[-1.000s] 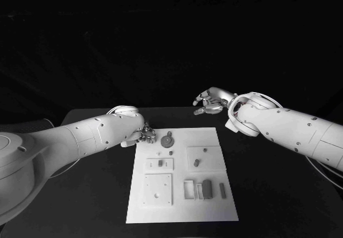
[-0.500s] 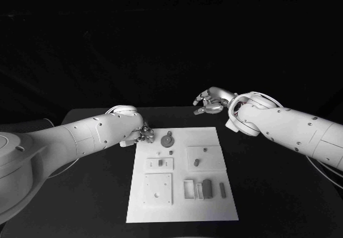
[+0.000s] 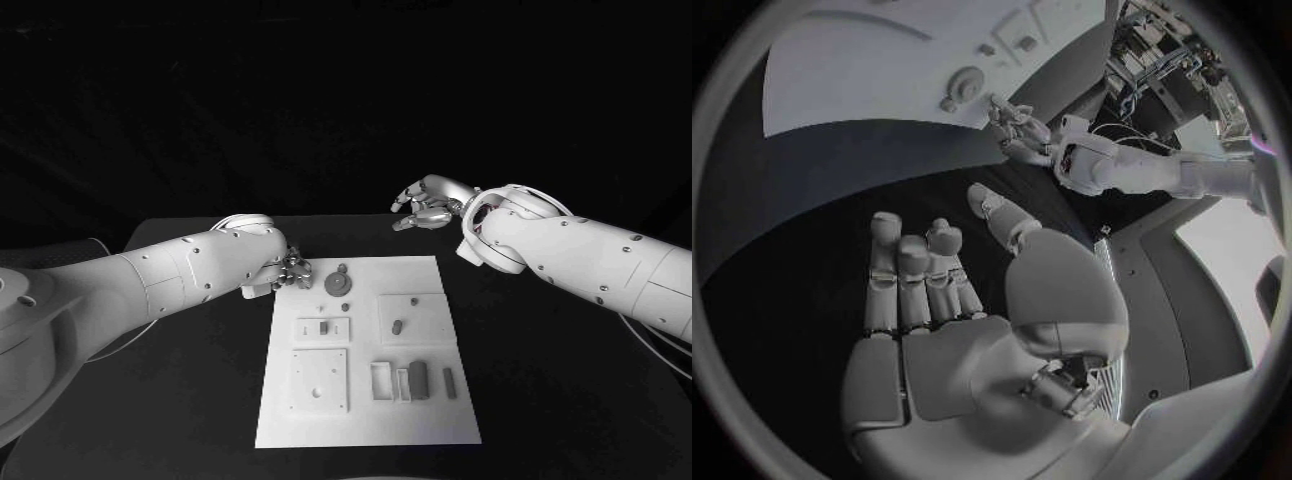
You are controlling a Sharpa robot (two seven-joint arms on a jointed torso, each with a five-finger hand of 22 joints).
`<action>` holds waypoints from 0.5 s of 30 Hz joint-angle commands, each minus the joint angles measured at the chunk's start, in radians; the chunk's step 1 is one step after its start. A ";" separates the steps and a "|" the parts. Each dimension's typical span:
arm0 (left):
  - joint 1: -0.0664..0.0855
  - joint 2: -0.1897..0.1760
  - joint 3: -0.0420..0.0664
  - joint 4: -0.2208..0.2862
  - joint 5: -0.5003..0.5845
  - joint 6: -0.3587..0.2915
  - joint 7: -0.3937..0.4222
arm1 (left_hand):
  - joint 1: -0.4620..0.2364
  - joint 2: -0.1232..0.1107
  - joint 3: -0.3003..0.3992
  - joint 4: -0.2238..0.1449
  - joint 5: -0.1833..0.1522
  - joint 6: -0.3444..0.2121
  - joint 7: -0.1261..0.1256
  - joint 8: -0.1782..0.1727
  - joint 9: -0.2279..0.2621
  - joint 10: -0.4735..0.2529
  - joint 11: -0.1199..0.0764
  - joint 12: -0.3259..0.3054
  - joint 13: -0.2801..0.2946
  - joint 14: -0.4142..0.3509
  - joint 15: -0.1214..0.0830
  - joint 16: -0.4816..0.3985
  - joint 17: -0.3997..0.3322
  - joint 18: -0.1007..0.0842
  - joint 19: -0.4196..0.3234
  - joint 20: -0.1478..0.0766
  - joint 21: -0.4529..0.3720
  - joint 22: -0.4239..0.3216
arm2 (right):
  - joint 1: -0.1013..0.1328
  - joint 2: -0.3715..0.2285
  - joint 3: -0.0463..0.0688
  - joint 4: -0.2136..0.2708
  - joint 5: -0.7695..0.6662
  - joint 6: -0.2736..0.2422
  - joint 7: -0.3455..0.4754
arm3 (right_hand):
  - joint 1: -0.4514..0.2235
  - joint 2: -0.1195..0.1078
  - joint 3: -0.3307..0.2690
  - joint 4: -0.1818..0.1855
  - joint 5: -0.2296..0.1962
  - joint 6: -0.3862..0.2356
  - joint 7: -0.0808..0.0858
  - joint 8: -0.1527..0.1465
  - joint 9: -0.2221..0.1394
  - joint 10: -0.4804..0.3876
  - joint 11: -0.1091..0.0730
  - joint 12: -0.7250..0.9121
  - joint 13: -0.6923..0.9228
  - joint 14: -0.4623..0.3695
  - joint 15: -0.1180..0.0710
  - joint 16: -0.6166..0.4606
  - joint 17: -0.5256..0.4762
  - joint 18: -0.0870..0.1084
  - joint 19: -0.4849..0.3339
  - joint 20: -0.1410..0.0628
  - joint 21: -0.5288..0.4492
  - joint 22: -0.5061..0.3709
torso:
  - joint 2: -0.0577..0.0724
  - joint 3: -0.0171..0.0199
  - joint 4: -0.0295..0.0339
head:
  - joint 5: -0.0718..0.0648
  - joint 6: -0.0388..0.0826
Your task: Assemble the parts on the task board
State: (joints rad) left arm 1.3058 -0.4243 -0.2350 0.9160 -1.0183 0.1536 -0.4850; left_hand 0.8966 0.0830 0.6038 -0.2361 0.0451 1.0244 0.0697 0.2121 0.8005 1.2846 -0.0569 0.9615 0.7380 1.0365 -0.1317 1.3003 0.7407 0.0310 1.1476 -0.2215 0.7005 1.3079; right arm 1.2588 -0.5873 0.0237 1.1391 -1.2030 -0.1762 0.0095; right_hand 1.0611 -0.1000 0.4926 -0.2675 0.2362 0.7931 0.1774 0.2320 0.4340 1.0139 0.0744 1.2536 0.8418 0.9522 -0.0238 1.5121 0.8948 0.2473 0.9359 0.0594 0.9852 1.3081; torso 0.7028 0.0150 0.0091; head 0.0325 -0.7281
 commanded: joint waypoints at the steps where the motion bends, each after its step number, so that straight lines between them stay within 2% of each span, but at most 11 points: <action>1: 0.001 -0.014 0.001 0.028 0.026 -0.050 -0.001 | 0.012 0.001 0.009 -0.001 0.004 0.057 -0.002 0.005 0.001 -0.120 0.015 0.005 0.000 0.001 -0.006 0.005 -0.001 0.025 0.008 -0.005 0.003 0.020 | -0.001 -0.001 0.000 -0.004 -0.006 0.016 0.001 | -0.003 0.008 0.000 0.006 0.005 0.003 0.007 0.002 -0.001 -0.008 -0.003 0.003 -0.002 -0.002 -0.007 -0.001 -0.002 0.015 -0.001 0.000 -0.007 0.002 | -0.001 0.0006 0.0006 | 0.002 0.000; 6: 0.003 -0.055 0.003 0.093 0.039 -0.061 -0.022 | 0.015 0.002 0.013 -0.007 0.004 0.065 -0.005 0.007 -0.001 -0.114 0.011 0.009 0.000 0.005 -0.008 0.011 -0.002 0.025 0.012 -0.007 0.007 0.021 | -0.002 -0.002 0.000 -0.010 -0.006 0.017 0.001 | -0.003 0.007 0.000 0.006 0.005 0.003 0.007 0.002 -0.002 -0.008 -0.003 0.003 -0.002 -0.002 -0.007 -0.001 -0.002 0.015 -0.001 0.000 -0.007 0.002 | -0.003 0.0017 0.0028 | 0.005 0.002; 12: 0.020 -0.124 0.004 0.197 0.102 -0.074 -0.063 | 0.015 0.003 0.017 -0.011 0.004 0.072 -0.007 0.008 -0.003 -0.108 0.009 0.012 0.001 0.010 -0.011 0.016 -0.002 0.025 0.014 -0.009 0.011 0.021 | -0.006 -0.004 0.000 -0.017 -0.006 0.019 0.001 | -0.003 0.007 0.001 0.006 0.005 0.003 0.007 0.002 -0.002 -0.008 -0.003 0.003 -0.002 -0.002 -0.007 -0.001 -0.002 0.015 -0.002 0.000 -0.007 0.002 | -0.005 0.0021 0.0056 | 0.008 0.001; 15: 0.023 -0.166 0.003 0.258 0.096 -0.108 -0.077 | 0.014 0.004 0.018 -0.013 0.005 0.075 -0.008 0.008 -0.004 -0.106 0.008 0.014 0.002 0.012 -0.012 0.018 -0.002 0.025 0.015 -0.010 0.012 0.021 | -0.007 -0.005 0.000 -0.018 -0.006 0.021 0.001 | -0.003 0.007 0.001 0.006 0.005 0.003 0.007 0.002 -0.002 -0.008 -0.003 0.003 -0.002 -0.002 -0.007 -0.001 -0.002 0.015 -0.002 -0.001 -0.007 0.002 | -0.007 0.0038 0.0084 | 0.009 -0.002</action>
State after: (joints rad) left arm 1.3281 -0.5852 -0.2316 1.1578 -0.9552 0.0931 -0.5271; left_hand 0.9029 0.0844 0.6162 -0.2486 0.0462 1.0244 0.0697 0.2164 0.7973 1.2846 -0.0569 0.9711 0.7381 1.0471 -0.1394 1.3129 0.7398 0.0302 1.1533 -0.2263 0.7110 1.3077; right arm 1.2521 -0.5917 0.0237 1.1215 -1.2030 -0.1714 0.0082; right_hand 1.0611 -0.1000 0.4927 -0.2676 0.2362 0.7933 0.1773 0.2320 0.4331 1.0115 0.0716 1.2537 0.8409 0.9521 -0.0237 1.5121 0.8939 0.2500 0.9358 0.0594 0.9852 1.3079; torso 0.6980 0.0171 0.0147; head 0.0405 -0.7281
